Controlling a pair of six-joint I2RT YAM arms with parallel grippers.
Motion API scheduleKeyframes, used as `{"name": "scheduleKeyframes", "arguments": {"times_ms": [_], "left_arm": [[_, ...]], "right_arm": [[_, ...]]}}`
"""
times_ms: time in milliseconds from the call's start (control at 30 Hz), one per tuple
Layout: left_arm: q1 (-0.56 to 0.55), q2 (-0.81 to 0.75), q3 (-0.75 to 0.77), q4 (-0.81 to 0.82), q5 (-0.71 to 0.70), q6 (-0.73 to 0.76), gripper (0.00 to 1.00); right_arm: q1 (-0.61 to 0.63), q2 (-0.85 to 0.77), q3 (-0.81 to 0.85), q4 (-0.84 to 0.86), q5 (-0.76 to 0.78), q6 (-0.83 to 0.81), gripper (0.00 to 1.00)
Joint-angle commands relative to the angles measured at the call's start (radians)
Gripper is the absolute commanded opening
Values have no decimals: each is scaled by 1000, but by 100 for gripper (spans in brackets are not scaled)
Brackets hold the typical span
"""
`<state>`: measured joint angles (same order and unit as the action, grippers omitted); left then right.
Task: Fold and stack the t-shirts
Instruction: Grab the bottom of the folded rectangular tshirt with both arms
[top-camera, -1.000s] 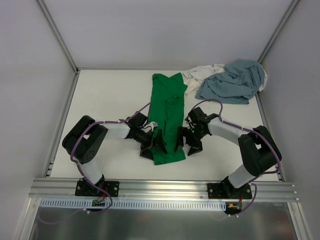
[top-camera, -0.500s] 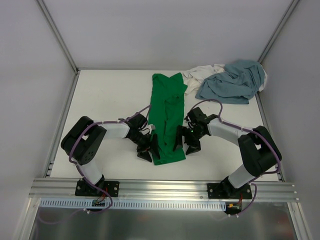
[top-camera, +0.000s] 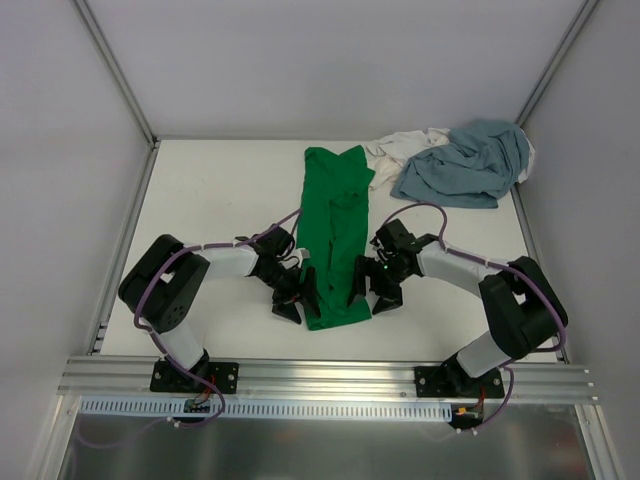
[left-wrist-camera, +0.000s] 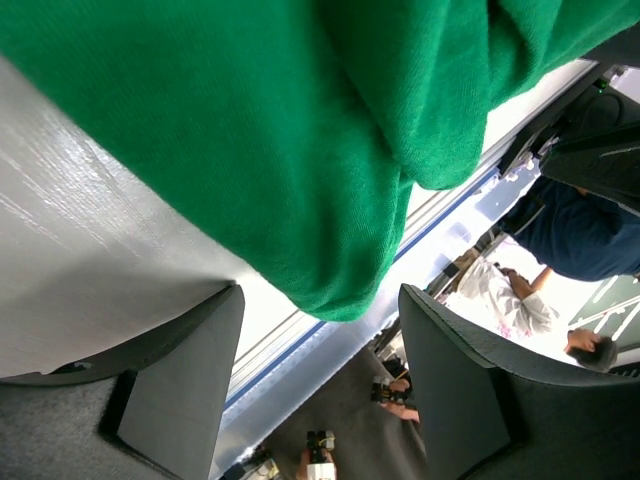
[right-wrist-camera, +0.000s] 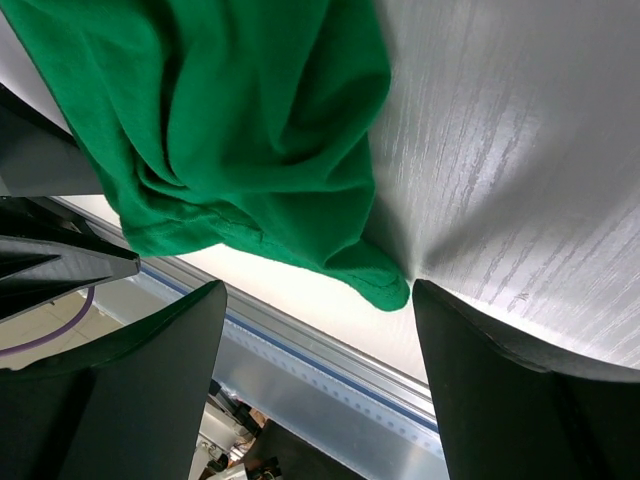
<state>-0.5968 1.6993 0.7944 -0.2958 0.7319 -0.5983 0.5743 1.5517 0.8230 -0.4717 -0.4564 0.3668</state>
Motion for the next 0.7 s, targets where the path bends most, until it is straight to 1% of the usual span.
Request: {"name": "scheduleKeyframes", "arguments": {"times_ms": [0, 333, 500, 567, 600, 633, 667], "left_arm": [[-12, -13, 5, 10, -78, -1, 66], [-32, 31, 14, 92, -66, -69, 64], [-46, 51, 22, 136, -65, -104, 61], [-54, 57, 26, 139, -65, -106, 57], [-55, 63, 29, 138, -63, -106, 52], [-57, 65, 31, 142, -60, -106, 39], [-58, 66, 31, 142, -58, -106, 32]], "right_arm": [[10, -39, -10, 4, 4, 15, 80], [10, -47, -15, -5, 4, 8, 80], [9, -48, -18, -10, 2, 3, 80], [10, -45, -13, -11, 2, 0, 80], [10, -45, -13, -13, 2, 0, 80], [9, -44, -12, -15, 1, -2, 80], [10, -42, -10, -15, 1, -2, 80]]}}
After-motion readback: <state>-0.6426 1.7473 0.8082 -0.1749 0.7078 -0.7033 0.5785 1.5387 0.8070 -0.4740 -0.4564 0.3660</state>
